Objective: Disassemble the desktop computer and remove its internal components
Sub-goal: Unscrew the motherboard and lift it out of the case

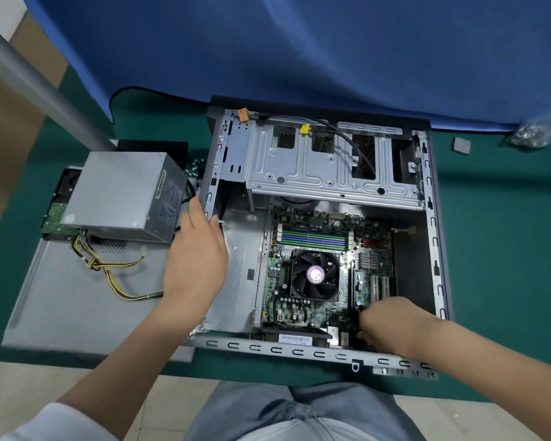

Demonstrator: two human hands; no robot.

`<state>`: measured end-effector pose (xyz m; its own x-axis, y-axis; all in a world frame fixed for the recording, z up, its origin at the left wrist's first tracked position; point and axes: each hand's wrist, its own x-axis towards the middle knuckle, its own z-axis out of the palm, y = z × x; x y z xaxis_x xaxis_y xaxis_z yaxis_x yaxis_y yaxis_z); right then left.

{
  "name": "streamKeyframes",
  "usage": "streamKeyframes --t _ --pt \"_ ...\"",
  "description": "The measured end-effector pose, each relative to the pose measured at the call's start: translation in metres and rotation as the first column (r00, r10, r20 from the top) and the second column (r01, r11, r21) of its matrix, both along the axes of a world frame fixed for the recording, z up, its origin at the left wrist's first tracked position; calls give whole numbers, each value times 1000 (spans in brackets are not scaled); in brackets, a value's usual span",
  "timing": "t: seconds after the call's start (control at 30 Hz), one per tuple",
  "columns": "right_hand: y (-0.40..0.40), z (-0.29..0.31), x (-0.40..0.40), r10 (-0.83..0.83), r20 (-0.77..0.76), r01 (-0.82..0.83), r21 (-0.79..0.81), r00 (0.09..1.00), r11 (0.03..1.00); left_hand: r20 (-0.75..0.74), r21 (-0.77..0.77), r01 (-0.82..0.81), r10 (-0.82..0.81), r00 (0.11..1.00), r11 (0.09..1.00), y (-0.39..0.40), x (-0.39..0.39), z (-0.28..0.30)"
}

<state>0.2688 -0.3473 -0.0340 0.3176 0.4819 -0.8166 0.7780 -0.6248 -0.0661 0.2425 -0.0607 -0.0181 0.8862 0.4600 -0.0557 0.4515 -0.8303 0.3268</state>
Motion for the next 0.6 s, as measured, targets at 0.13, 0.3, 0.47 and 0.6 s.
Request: streamKeyframes --t 0.13,0.3,0.47,0.6 --pt "4 8 8 244 10 -244 80 970 967 -2 5 -6 6 1000 1000 0 1 -1" --pt "6 17 10 488 44 -489 53 872 870 6 3 -2 2 1000 1000 1 0 -2" --pt "-2 18 6 331 19 -330 -34 943 943 -2 1 -1 1 1000 1000 0 1 -1" --pt "-6 16 5 229 -37 -231 -71 973 970 -15 -18 -14 13 1000 1000 -1 2 1"
